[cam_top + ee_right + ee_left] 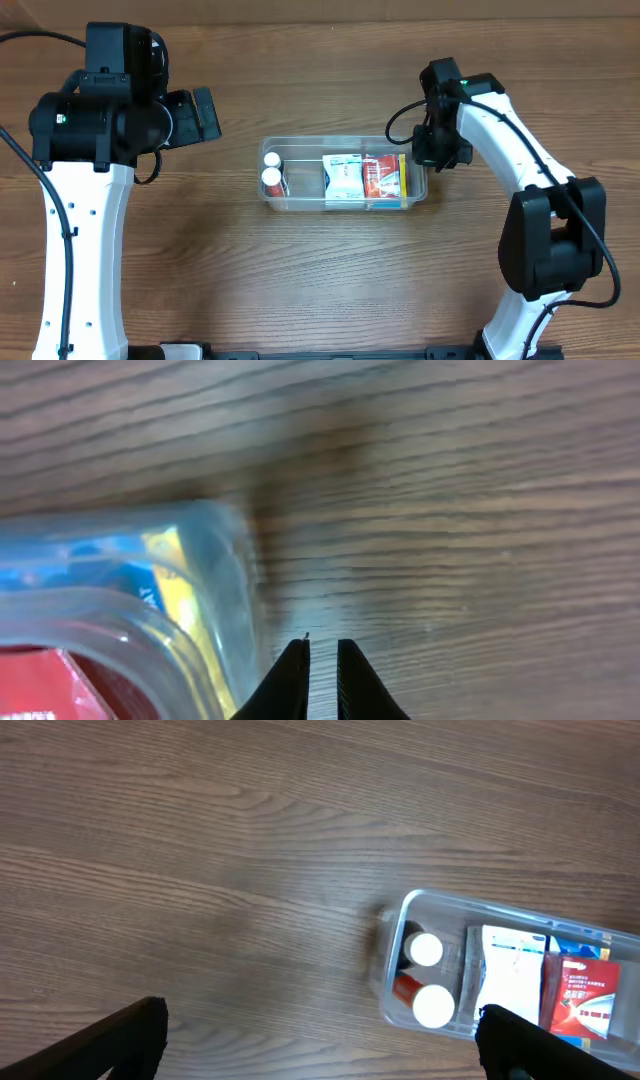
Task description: Pack container
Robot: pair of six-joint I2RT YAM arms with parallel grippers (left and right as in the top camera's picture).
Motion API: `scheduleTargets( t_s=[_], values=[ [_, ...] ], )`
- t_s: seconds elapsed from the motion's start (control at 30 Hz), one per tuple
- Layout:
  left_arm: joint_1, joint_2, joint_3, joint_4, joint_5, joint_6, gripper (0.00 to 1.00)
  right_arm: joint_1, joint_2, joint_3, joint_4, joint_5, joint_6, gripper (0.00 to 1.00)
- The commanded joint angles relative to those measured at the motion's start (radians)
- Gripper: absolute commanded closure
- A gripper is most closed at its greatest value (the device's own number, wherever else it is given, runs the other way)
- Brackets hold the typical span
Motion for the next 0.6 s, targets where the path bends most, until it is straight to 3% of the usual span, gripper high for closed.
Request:
scheduleTargets(
  t_s=[0.0,0.17,0.57],
  values=[
    [0.005,-0.003,0.015,0.0,0.001,0.016,0.0,0.005,0.006,0.01,0.013,-0.119,-0.079,0.87],
    [0.005,-0.003,0.015,0.0,0.001,0.016,0.0,0.005,0.006,0.01,0.019,-0.248,-0.178,0.87],
    [0.005,-0.003,0.015,0.001,0.001,0.016,0.0,0.007,0.006,0.01,0.019,-0.361,-0.236,0.87]
  ],
)
